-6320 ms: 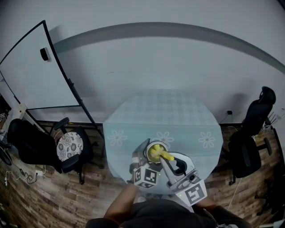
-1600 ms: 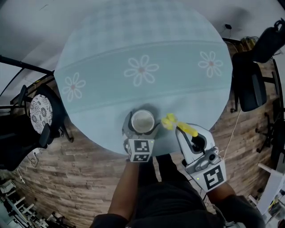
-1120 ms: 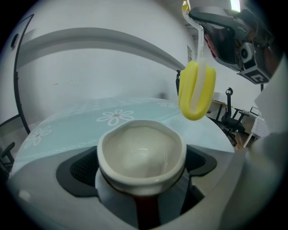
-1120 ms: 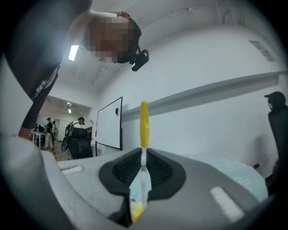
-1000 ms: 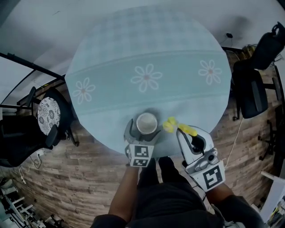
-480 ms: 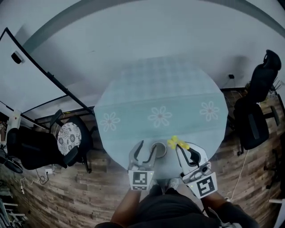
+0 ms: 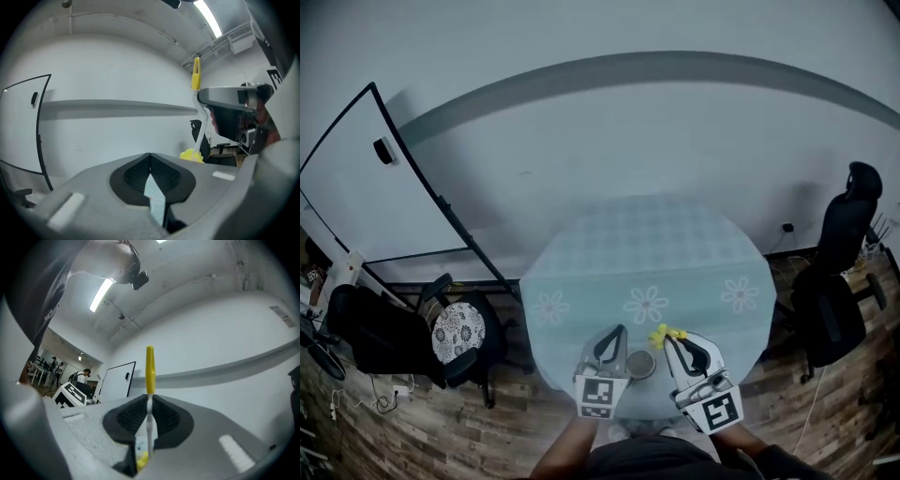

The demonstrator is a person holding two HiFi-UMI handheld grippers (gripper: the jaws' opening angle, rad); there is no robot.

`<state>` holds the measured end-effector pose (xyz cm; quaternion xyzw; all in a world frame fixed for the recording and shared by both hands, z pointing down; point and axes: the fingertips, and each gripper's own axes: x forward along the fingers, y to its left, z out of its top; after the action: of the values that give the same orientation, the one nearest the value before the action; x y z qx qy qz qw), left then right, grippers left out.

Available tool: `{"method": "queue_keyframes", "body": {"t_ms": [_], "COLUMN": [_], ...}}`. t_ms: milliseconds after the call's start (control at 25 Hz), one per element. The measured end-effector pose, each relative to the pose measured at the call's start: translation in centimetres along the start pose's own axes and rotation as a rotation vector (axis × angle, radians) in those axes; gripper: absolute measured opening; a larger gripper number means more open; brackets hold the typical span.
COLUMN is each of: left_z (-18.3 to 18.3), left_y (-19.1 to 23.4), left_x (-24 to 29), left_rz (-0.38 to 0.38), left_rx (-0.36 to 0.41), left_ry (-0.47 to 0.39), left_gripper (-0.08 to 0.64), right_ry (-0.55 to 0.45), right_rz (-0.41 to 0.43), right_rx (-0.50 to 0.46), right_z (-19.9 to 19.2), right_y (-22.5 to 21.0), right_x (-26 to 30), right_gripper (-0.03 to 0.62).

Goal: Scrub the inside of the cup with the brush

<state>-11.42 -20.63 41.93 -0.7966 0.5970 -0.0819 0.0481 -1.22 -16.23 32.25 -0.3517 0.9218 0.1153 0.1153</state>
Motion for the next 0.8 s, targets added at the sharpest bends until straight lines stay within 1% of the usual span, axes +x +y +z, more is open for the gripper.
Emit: {"method": "queue_keyframes", "body": {"t_ms": [80,240,440,800], "left_z": [0.3,0.9,1.2,1.4], "left_y": [0.2,1.4,2.1,2.9], "left_x": [-0.2,-0.4,-0.5,-0.2], "left_rz": [0.005,0.047,0.076,0.091], "left_rx": [-0.009,0.003,0.01,0.008], "left_ry": [-0.001,-0.016,-0.027,-0.029], "left_gripper": [0.006,0.006,0.006,0.006], "right_ry": [0.002,0.014,0.028,0.043], "right_rz": [-0.007,-0.008,-0.015,-0.018], "right_rx": [-0.002,-0.01,-0.011,-0.012], "right_z": [0.0,-0.1,-0.4,-1.0], "right_y": [-0.1,-0.2,-0.8,-1.2], "right_x": [-0.1,0.5,0.7,1.5], "right_gripper": [0.037,0.037,0.037,0.037]}}
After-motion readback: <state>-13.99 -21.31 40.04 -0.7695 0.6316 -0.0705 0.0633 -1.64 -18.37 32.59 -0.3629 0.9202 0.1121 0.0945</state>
